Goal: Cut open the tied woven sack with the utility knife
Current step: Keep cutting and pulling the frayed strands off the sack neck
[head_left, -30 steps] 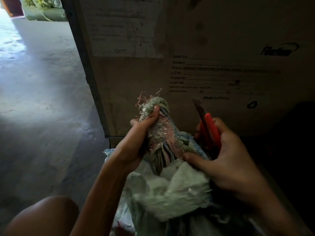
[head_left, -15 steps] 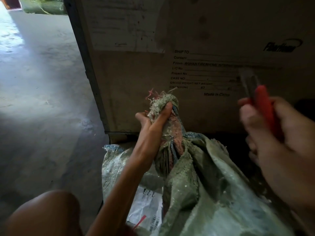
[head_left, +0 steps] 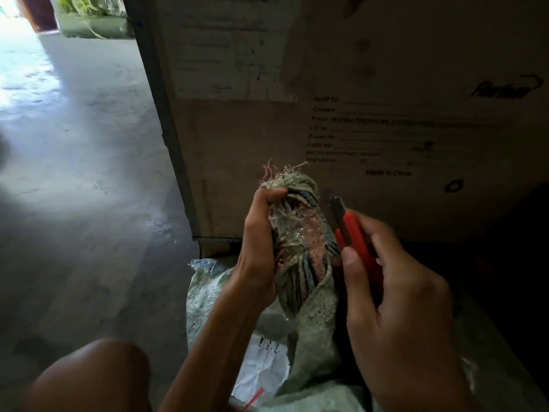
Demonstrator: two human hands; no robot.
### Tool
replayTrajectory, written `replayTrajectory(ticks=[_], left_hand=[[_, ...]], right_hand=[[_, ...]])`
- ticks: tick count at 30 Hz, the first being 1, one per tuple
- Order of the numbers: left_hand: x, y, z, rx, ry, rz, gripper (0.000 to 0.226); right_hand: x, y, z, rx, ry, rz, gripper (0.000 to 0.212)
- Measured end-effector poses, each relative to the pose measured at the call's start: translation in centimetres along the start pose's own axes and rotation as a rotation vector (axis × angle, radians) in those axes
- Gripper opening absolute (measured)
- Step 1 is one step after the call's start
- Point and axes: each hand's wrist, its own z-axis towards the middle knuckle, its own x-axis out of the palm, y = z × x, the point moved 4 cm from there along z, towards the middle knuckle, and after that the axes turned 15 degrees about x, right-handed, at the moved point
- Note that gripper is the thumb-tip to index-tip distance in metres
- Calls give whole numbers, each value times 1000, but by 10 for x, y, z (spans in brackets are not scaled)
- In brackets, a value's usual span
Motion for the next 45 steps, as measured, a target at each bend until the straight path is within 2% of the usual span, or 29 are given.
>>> replayTrajectory(ticks=[4,10,12,15,23,35,40,43,45], left_hand=[[1,-1,2,-4,1,-11,42],[2,-2,0,53,-67,88,43],[3,-4,-2,37,-121,112,52],[3,-4,-3,23,-166,151,79],[6,0,-2,10,-166,124,89],[0,-9,-2,191,-110,255,82],[-21,-18,4,254,-148,335,59],[-27,-21,6,219,-151,353,55],[-26,-19,6,154,-132,345,59]], right_hand=[[0,9,-5,-43,41,-161,47],[3,10,-6,-5,110,-169,48],[3,10,-6,-3,118,-162,49],[3,11,-6,-7,119,-152,48],[6,10,-6,-16,139,-179,50],[9,13,-9,-23,267,-272,59],[12,6,-11,-21,381,-342,59],[6,0,-6,-16,434,-323,51],[-7,-4,-2,20,424,-221,42]])
